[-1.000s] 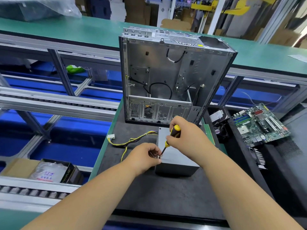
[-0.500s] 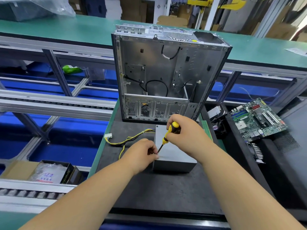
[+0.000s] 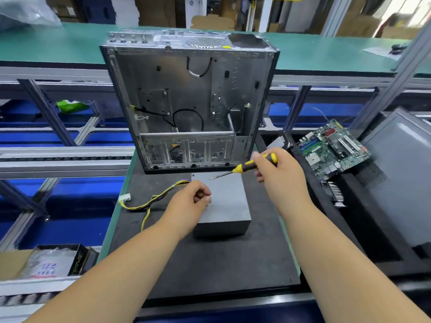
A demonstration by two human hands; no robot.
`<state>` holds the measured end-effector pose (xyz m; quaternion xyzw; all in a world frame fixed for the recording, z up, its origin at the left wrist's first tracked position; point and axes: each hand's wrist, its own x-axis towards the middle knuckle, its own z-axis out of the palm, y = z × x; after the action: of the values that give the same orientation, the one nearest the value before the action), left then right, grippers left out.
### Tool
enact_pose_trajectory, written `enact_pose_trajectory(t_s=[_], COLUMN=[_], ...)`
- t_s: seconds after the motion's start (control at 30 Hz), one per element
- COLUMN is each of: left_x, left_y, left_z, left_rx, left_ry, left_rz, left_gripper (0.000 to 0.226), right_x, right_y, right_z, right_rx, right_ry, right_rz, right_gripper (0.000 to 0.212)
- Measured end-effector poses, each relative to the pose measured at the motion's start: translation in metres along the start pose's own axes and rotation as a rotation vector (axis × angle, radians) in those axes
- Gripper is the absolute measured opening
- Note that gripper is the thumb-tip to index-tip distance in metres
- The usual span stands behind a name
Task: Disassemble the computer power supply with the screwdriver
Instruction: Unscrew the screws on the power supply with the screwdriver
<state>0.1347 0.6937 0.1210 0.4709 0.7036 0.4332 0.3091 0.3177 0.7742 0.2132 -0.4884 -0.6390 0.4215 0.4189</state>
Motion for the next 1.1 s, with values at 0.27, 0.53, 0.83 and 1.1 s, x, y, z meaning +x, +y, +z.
enact_pose_trajectory(t_s=[0.27,0.53,0.83,1.1], left_x=[0.003,0.006,0.017,0.024], left_y=[0.041,0.071,0.091,0.078], left_z=[0.079,0.167,0.194,0.12], left_rx=[0.066,0.058,-0.066,0.026], left_ry=[-0.201,-0.332,-0.352,-0.116], left_rz=[0.108,0.031,0.014,0.096], left_gripper=[0.019,0.014,0.032,0.021], right_x=[0.009,0.006,0.016,0.036], right_y=[0.04,0.069,0.085,0.077], right_z=[-0.074,-0.146,-0.174,-0.127], right_rx=[0.286,0.285,0.314,0.314], right_ry=[0.217,0.273,0.296,0.145], right_rz=[0.187,0.249,0.246,0.24], right_gripper=[0.02,0.025,0.017,0.016])
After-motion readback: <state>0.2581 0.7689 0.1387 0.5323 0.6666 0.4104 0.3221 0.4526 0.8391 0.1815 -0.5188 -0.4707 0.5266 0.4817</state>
